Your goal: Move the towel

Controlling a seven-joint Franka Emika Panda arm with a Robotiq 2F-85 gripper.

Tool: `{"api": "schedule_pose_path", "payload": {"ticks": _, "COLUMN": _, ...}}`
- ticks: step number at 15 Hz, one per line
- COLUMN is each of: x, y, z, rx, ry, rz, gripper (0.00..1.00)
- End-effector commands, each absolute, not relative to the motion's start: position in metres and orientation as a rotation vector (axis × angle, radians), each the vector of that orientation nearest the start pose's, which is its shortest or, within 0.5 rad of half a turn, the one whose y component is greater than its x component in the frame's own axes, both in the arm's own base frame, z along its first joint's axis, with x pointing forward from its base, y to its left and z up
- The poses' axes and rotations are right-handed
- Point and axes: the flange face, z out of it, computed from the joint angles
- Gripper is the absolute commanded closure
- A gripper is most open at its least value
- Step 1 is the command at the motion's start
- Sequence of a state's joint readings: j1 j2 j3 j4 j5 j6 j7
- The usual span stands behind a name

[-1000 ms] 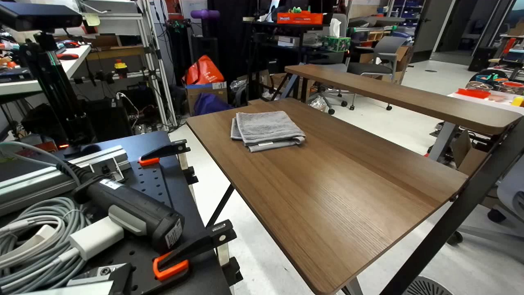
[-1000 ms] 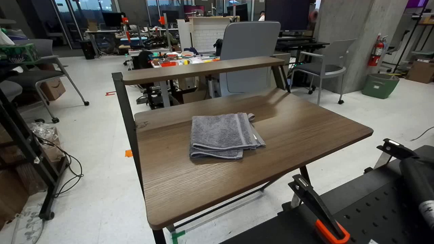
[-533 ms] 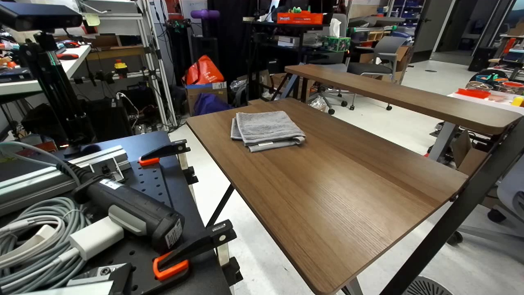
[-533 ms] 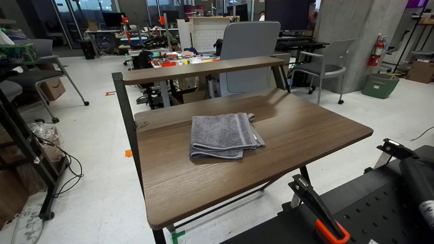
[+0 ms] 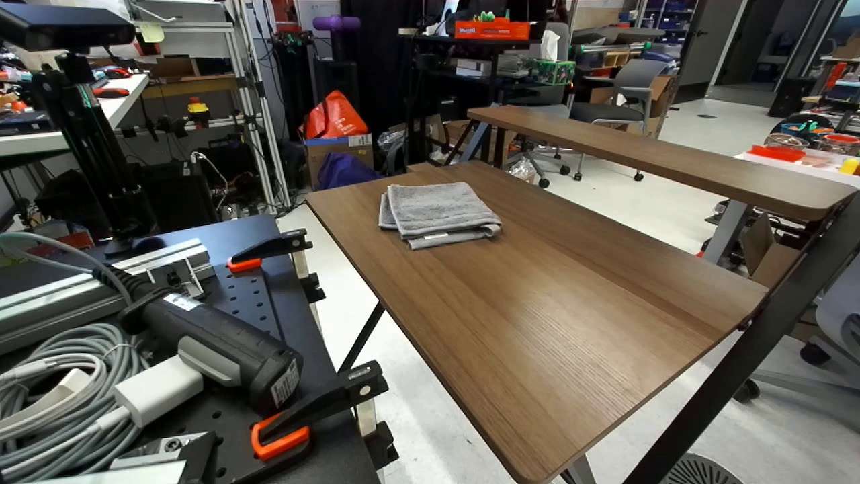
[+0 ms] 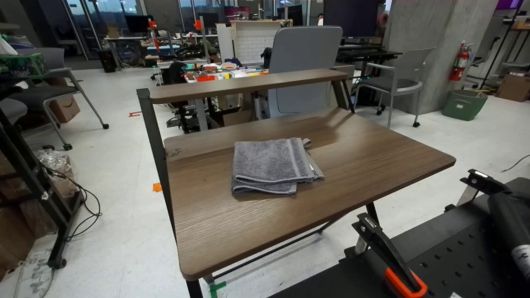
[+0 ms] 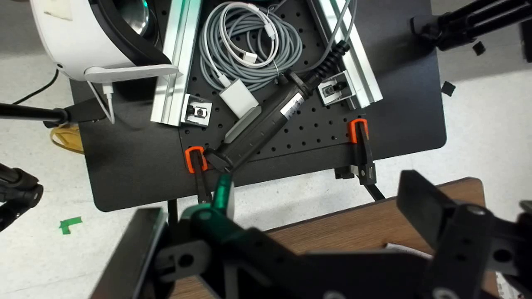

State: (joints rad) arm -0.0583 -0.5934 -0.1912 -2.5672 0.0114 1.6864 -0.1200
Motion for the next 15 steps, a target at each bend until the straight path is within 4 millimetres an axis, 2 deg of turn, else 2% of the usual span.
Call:
{"api": "schedule_pose_path", "payload": {"ticks": 1, "x": 0.322, "y": -0.081, "z": 0.436, "rx": -2.947, "ry": 0.125, "rz": 0.406, "gripper": 0.00}}
{"api": "schedule_pose_path", "payload": {"ticks": 11, "x": 0.322, "y": -0.081, "z": 0.436, "rx": -2.947, "ry": 0.125, "rz": 0.406, "gripper": 0.00}}
{"api": "schedule_pose_path", "payload": {"ticks": 13, "x": 0.325, "y": -0.075, "z": 0.439, "rx": -2.943, "ry": 0.144, "rz": 0.395, "gripper": 0.00}}
{"api": "schedule_pose_path", "payload": {"ticks": 15, "x": 0.331, "y": -0.060, "z": 0.435, "rx": -2.960, "ry": 0.189, "rz": 0.381, "gripper": 0.00}}
